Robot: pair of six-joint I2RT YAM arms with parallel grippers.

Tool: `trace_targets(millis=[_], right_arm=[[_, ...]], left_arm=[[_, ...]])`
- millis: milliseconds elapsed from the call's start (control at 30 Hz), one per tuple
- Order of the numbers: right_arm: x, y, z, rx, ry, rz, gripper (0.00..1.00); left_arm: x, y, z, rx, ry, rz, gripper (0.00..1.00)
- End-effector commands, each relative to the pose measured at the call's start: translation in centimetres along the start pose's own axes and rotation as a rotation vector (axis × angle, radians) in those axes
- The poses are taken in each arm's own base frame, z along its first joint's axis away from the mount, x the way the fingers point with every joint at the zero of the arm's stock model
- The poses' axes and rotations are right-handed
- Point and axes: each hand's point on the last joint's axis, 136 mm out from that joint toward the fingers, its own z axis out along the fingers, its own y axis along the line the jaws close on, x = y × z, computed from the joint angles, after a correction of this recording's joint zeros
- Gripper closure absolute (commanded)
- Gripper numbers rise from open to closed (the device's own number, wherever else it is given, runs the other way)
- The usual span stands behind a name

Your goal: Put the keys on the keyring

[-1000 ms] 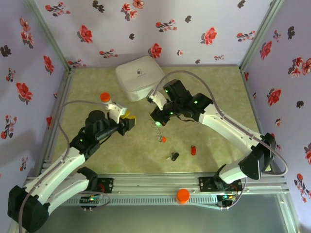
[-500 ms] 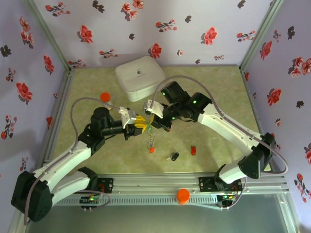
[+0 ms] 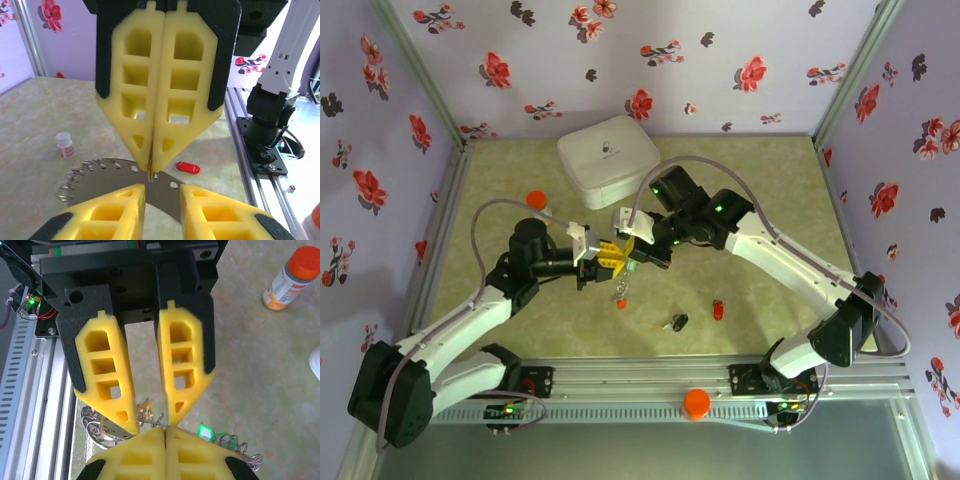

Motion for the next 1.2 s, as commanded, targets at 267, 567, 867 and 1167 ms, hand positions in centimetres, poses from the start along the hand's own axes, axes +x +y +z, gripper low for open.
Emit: trace_targets(millis=[267, 567, 867, 1167], right_arm=[[-1.3, 1.2, 0.0, -0.034, -0.07, -0.072, 1.0], [-2.0, 1.5, 0.2, -0.047, -0.106, -0.071, 1.0], [-4.5, 1.4, -4.8, -0.118, -0.428, 0.093, 0.6], [-0.6, 0.2, -3.6, 0.076, -0.539, 0.033, 0.58]], left_arm=[[-0.8, 0.0, 0.1, 0.037, -0.039, -0.012, 0.78], [-1.0, 0.0, 0.0, 0.035, -0.04, -0.006, 1.0], [-1.1, -0.1, -0.3, 0.01, -0.065, 0.028, 1.0], [-1.8, 0.0, -0.5, -0.005, -0.158, 0.014, 1.0]])
